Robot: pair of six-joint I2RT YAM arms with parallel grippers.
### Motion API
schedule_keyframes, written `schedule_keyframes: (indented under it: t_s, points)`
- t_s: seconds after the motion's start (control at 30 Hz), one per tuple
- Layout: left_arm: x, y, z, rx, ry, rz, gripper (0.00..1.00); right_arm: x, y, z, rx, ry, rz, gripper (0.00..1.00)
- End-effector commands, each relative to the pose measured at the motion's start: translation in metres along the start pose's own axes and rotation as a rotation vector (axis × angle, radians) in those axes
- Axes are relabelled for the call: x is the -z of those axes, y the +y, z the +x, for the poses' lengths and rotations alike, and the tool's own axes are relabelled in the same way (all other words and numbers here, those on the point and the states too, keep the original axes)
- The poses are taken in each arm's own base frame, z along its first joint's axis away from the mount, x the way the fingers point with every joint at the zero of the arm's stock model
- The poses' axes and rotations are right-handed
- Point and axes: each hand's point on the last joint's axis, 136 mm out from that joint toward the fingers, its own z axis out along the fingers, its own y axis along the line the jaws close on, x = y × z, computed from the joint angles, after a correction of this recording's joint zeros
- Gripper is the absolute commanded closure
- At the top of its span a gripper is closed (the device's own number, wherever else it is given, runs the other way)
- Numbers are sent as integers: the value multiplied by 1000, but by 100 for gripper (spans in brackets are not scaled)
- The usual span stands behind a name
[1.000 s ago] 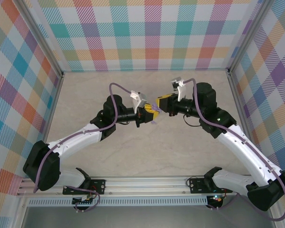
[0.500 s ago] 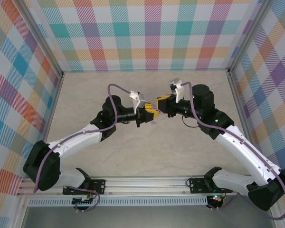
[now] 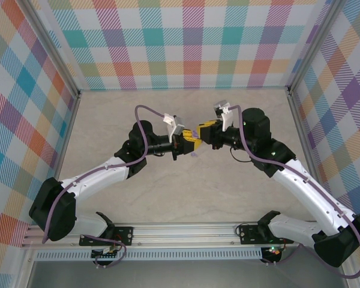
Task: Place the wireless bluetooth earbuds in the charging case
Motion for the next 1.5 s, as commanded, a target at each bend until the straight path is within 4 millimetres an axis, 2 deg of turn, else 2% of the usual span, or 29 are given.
schedule_keyframes:
  t_s: [0.0, 0.53, 1.47]
  points:
    - [0, -15, -26, -40, -62, 39, 92, 4, 4, -4, 36, -28, -3, 80]
    - [-2, -15, -28, -2, -64, 40, 92, -3, -2, 5, 33, -3, 8, 80]
    - [-8, 3, -29, 74, -61, -31, 93, -8, -5, 14, 27, 20, 16, 80]
